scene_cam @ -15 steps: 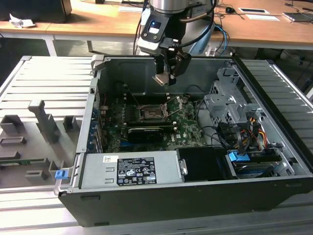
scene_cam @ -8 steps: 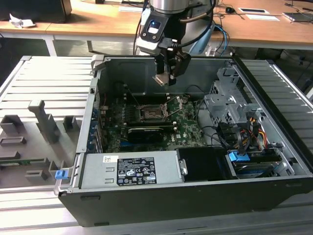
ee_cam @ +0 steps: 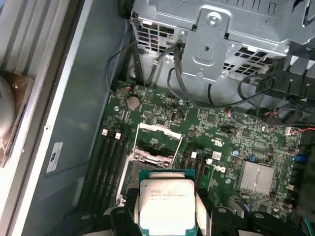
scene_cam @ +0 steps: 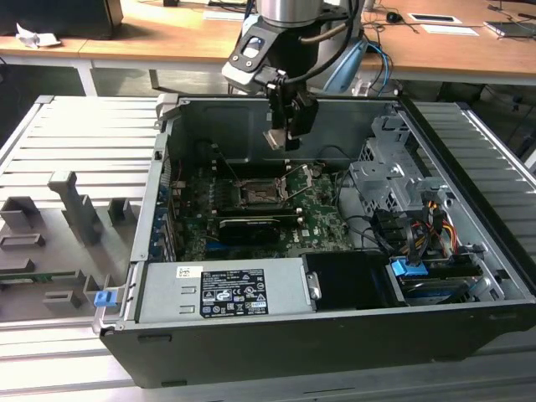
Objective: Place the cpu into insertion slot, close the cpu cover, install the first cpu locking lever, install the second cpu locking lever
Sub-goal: 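Place the cpu into insertion slot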
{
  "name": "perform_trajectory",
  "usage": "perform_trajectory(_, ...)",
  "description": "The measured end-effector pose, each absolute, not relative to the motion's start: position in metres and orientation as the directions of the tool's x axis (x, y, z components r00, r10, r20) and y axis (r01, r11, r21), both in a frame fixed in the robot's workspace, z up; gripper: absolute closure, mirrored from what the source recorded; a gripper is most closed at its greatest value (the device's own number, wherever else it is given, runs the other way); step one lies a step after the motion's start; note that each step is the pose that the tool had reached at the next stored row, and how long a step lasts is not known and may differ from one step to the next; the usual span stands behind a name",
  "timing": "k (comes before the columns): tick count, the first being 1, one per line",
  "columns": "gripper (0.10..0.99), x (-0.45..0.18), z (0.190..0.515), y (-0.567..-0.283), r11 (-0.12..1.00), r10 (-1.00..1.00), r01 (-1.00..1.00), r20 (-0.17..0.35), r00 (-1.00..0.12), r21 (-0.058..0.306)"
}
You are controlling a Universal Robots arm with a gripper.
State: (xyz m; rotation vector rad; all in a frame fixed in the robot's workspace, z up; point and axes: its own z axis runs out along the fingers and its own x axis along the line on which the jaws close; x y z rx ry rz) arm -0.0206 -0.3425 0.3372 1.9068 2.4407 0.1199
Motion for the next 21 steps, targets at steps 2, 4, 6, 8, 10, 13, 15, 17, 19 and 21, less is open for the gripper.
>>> perform_trajectory(2,0.545,-0.021,0.336,-0.342,0.223,0.974,0.971,0.014,-0.226,0.087)
perform_trajectory(4,0.545,-0.021,0.336,-0.342,0.21,0.977,0.974,0.014,-0.212,0.087)
perform_trajectory(6,0.545,-0.021,0.335,-0.342,0.202,0.979,0.975,0.015,-0.204,0.087)
perform_trajectory(8,0.545,-0.021,0.334,-0.342,0.19,0.981,0.978,0.014,-0.192,0.087)
perform_trajectory(10,0.545,-0.021,0.333,-0.342,0.134,0.991,0.987,0.014,-0.136,0.087)
perform_trajectory(13,0.545,-0.021,0.33,-0.342,0.051,0.999,0.995,0.014,-0.052,0.087)
perform_trajectory(15,0.545,-0.021,0.329,-0.342,0.004,1.0,0.996,0.014,-0.005,0.087)
perform_trajectory(17,0.545,-0.021,0.328,-0.342,-0.037,0.999,0.996,0.015,0.036,0.087)
perform_trajectory(19,0.545,-0.021,0.327,-0.342,-0.044,0.999,0.995,0.014,0.043,0.087)
perform_trajectory(21,0.545,-0.022,0.326,-0.342,-0.045,0.999,0.995,0.015,0.044,0.087)
